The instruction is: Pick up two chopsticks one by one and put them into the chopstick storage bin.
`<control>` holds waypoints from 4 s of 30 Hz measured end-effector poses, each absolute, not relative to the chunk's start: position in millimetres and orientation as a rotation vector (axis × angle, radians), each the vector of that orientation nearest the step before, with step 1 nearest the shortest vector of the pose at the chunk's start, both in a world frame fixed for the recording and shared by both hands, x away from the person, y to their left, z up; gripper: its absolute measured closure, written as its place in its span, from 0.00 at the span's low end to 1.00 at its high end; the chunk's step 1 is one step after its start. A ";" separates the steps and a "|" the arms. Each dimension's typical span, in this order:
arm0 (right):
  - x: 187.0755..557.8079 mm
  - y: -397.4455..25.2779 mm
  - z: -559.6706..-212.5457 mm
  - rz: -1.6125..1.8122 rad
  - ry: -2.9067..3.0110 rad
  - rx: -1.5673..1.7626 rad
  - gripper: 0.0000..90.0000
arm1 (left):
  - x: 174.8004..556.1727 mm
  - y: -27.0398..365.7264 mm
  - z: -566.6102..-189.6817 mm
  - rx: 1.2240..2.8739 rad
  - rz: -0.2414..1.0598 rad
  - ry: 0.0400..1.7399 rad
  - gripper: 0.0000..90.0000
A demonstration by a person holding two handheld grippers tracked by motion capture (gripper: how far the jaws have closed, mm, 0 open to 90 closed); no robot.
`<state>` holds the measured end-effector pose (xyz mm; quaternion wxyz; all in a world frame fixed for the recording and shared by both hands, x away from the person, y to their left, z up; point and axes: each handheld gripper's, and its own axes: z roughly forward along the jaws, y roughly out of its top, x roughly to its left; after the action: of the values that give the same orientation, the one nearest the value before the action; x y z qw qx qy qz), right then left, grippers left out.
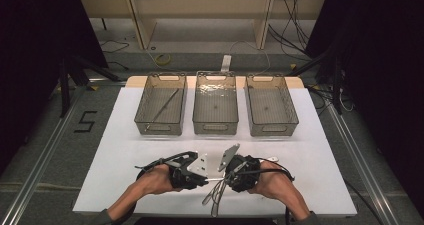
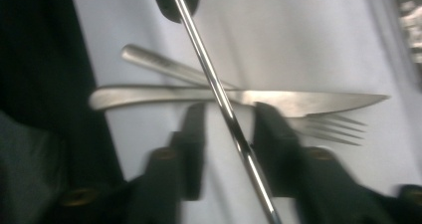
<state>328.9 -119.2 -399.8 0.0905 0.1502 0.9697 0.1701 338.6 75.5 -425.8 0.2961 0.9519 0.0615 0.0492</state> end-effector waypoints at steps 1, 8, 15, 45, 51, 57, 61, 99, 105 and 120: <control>329.6 -121.1 -397.9 0.526 2.868 0.478 0.63 | 340.2 77.6 -425.1 2.529 0.136 0.176 0.95; 335.6 -135.3 -388.6 0.733 2.731 0.608 0.45 | 350.6 91.5 -420.3 2.501 0.200 0.318 0.95; 340.5 -150.3 -387.7 0.897 2.630 0.727 0.39 | 359.3 104.4 -416.7 2.448 0.233 0.458 0.95; 332.7 -209.8 -420.3 1.235 2.365 1.061 0.31 | 386.1 161.3 -399.8 2.183 0.340 0.838 0.95; 327.0 -212.8 -424.3 1.234 2.364 1.073 0.30 | 393.2 173.4 -393.4 2.133 0.358 0.897 0.95; 322.7 -218.1 -426.3 1.249 2.360 1.098 0.30 | 404.4 188.8 -382.1 2.065 0.396 0.969 0.95; 320.7 -221.0 -428.2 1.254 2.350 1.113 0.29 | 417.1 196.1 -378.9 2.025 0.406 1.021 0.95; 313.9 -222.1 -431.9 1.266 2.374 1.113 0.29 | 523.2 227.9 -390.6 1.948 0.454 1.327 0.95; 313.8 -221.9 -432.0 1.264 2.381 1.106 0.29 | 529.5 227.3 -397.1 1.975 0.462 1.335 0.95; 313.8 -220.2 -432.7 1.250 2.397 1.095 0.29 | 538.8 222.3 -411.7 1.990 0.446 1.362 0.95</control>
<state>313.8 -220.2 -432.7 0.1122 0.3731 0.8167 0.4258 538.8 222.3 -411.7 0.3380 0.7637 0.5227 0.1712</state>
